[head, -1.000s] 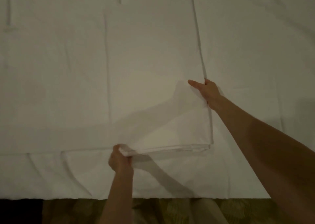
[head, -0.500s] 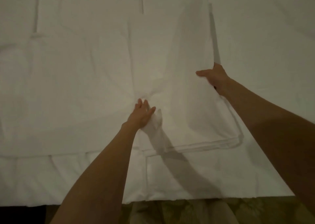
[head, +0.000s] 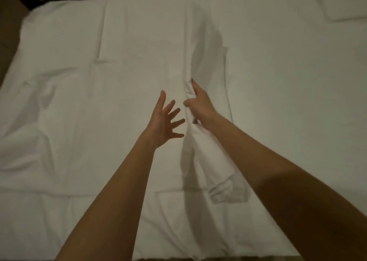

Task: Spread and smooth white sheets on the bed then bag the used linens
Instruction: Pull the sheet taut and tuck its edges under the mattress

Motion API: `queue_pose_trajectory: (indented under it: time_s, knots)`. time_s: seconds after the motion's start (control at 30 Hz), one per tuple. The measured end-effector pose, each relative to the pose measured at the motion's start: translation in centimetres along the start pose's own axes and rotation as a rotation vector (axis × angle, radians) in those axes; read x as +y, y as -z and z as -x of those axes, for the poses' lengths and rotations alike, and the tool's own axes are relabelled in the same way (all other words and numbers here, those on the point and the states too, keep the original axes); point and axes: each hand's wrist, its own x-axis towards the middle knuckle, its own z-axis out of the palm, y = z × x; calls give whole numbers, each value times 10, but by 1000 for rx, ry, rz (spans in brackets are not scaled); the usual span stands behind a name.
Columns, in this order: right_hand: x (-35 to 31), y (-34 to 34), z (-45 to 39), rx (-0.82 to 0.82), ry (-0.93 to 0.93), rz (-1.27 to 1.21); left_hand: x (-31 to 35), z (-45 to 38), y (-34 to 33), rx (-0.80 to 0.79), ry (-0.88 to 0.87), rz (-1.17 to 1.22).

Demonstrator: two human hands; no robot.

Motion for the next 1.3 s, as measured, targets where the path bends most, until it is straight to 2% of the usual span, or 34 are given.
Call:
queue_pose_trajectory:
  time_s: [0.13,0.23,0.33,0.4,0.47,0.67,0.77,0.87,0.97,1.07,1.2,1.3]
  knots:
    - [5,-97,-18,-77,-32,19,23,-5,67,-15,-42,45]
    - [27,-160,-30,-252,-81,144,16,-14,128,149,-38,-14]
    - [58,-181,-31,-386,-201,274,-18,-22,190,323,65,-168]
    - [76,-172,-29,-332,-238,353,-40,-25,216,434,120,-218]
    - [89,-152,-29,-214,-253,385,-44,-21,215,491,103,-239]
    - [107,-68,-38,313,-187,526,-18,-43,195,535,-82,-309]
    - [105,-37,-40,458,-285,497,-13,-56,199,546,-72,-388]
    - [116,-17,-48,482,-379,424,-16,-62,207,575,-61,-465]
    - [122,-6,-54,478,-416,253,-10,-61,213,531,-101,-487]
    - [121,3,-62,408,-433,85,-8,-63,230,539,-66,-466]
    - [126,6,-69,367,-426,58,-9,-68,246,507,84,-453]
    - [121,5,-78,353,-427,9,3,-76,239,511,30,-453]
